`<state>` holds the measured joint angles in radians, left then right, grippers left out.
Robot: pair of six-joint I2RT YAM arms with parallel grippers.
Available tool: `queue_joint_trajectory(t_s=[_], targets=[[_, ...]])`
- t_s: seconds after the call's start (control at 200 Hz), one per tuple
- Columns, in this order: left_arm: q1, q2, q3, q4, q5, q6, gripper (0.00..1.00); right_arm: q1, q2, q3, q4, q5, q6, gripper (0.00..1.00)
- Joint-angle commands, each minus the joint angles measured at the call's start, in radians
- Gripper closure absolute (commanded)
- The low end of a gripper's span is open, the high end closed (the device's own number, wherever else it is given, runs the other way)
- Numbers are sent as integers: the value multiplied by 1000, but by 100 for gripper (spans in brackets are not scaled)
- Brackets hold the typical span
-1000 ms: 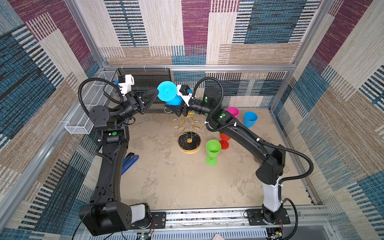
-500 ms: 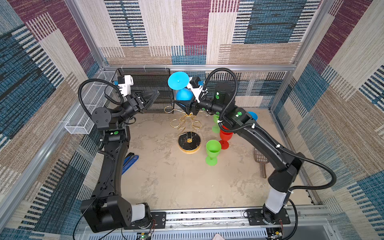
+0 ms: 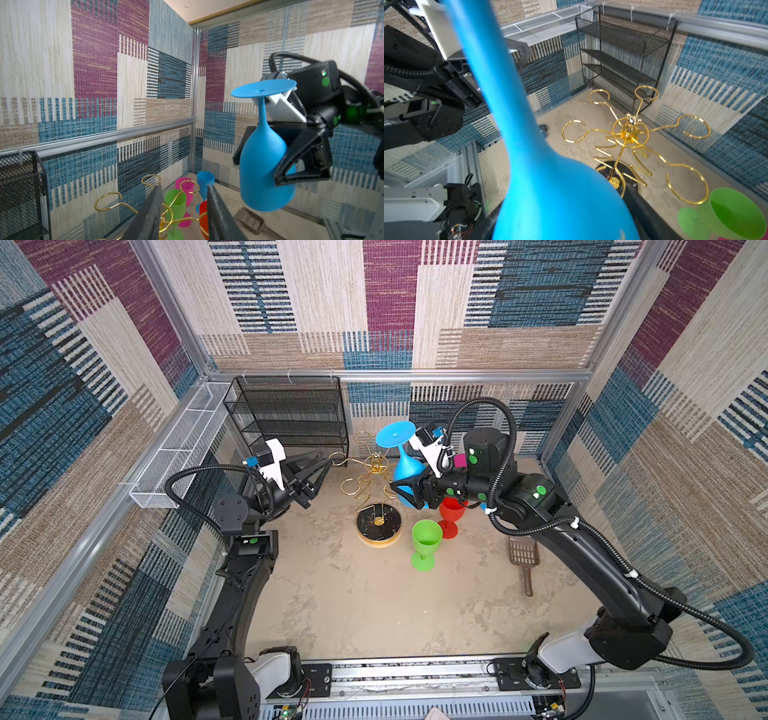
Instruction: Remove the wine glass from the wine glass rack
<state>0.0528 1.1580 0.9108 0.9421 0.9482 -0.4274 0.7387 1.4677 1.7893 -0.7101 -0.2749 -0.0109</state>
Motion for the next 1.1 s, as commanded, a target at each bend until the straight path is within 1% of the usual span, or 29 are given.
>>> queue_joint_trajectory(t_s=[0.0, 0.07, 0.145, 0.27, 0.401, 0.616, 0.846, 1.092], targets=[[-27, -18, -28, 121, 84, 348, 66, 8, -17, -34, -72, -36, 47, 58], [-56, -39, -45, 81, 107, 469, 67, 17, -14, -53, -81, -62, 56, 58], [-81, -59, -57, 50, 117, 560, 66, 25, -12, -79, -65, -94, 70, 59], [-97, -79, -72, 23, 146, 631, 66, 39, 2, -101, -36, -134, 92, 60], [-110, -89, -87, 8, 135, 682, 65, 54, 14, -108, -6, -155, 106, 61], [-123, -97, -97, 9, 118, 700, 65, 94, 47, -107, 21, -158, 124, 61], [-128, -108, -97, 9, 113, 715, 65, 115, 79, -113, 26, -174, 140, 62], [-133, -108, -99, -1, 141, 731, 65, 128, 101, -114, 29, -191, 140, 62]])
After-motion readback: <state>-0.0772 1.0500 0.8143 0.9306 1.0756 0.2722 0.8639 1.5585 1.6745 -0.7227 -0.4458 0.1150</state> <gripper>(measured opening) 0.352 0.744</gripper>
